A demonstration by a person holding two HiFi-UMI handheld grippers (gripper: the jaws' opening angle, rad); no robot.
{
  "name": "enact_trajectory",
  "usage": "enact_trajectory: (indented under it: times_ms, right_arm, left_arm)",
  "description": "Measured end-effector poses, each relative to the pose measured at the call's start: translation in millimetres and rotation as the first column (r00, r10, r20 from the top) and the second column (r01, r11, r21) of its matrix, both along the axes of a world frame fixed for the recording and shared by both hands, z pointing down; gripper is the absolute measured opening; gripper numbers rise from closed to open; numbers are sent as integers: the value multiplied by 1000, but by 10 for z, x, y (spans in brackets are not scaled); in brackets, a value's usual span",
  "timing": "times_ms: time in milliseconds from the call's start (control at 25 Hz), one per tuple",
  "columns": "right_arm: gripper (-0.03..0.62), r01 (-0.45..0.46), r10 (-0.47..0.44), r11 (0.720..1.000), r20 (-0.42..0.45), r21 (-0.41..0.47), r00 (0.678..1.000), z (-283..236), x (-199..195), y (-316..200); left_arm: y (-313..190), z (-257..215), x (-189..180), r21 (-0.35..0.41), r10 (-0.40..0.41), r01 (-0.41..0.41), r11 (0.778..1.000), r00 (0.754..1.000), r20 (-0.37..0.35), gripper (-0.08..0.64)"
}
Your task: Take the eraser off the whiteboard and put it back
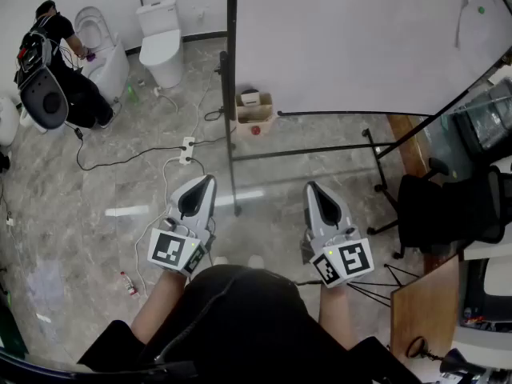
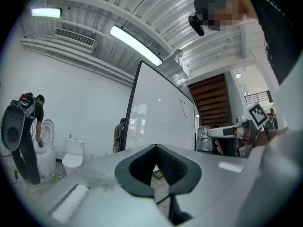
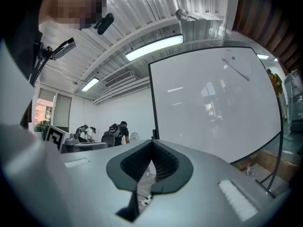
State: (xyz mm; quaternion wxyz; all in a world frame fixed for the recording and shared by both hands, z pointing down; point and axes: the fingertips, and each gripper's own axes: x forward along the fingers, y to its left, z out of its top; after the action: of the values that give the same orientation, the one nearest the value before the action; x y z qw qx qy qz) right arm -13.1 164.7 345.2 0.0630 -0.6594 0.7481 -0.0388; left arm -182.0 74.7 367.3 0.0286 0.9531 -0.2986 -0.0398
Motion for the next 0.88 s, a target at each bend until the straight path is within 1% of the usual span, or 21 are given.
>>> enact_trajectory:
  times_ms: [360, 560, 880]
  right_arm:
    - [9, 3, -3, 1000, 15, -7, 1000, 16, 82, -52]
    - [9, 32, -32, 999, 66, 1, 997, 36, 137, -81]
    - [9, 57, -56, 998, 76, 1, 996, 101, 320, -54]
  left_arm:
    - [-46, 2, 102, -2, 0, 0, 1000, 1000, 14, 5]
    - [-51, 18, 184, -7, -5, 5, 1000, 1000, 16, 5]
    - [-19, 53, 351, -12, -24, 24, 1000, 999, 31, 5]
